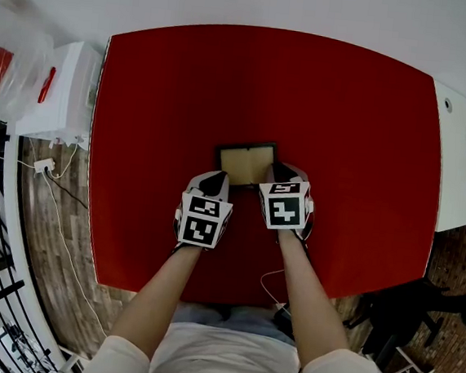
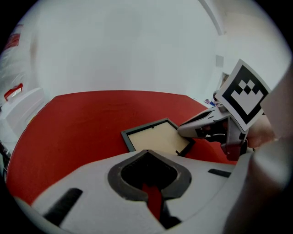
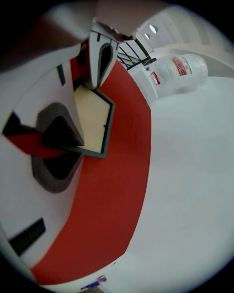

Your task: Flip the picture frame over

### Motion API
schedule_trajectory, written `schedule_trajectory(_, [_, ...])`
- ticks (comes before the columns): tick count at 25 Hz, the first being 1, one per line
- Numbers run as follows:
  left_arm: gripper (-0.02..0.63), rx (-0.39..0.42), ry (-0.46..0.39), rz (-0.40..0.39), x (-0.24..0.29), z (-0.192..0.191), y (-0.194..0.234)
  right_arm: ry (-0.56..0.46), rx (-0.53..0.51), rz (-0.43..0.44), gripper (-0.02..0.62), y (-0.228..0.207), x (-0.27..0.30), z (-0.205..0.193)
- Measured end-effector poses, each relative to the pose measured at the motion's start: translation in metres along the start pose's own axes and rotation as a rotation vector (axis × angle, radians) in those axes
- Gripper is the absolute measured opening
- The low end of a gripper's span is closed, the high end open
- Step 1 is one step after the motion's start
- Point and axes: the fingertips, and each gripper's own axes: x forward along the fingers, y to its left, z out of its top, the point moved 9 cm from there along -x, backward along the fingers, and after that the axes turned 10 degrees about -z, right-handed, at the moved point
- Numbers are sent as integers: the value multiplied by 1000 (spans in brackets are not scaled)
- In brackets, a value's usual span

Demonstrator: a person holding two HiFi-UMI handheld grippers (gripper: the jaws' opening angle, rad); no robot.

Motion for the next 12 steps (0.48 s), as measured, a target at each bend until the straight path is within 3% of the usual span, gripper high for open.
schedule_trajectory(12, [6,3,-3,-1,1,4,1,-8,1,-22,46,2,1,2])
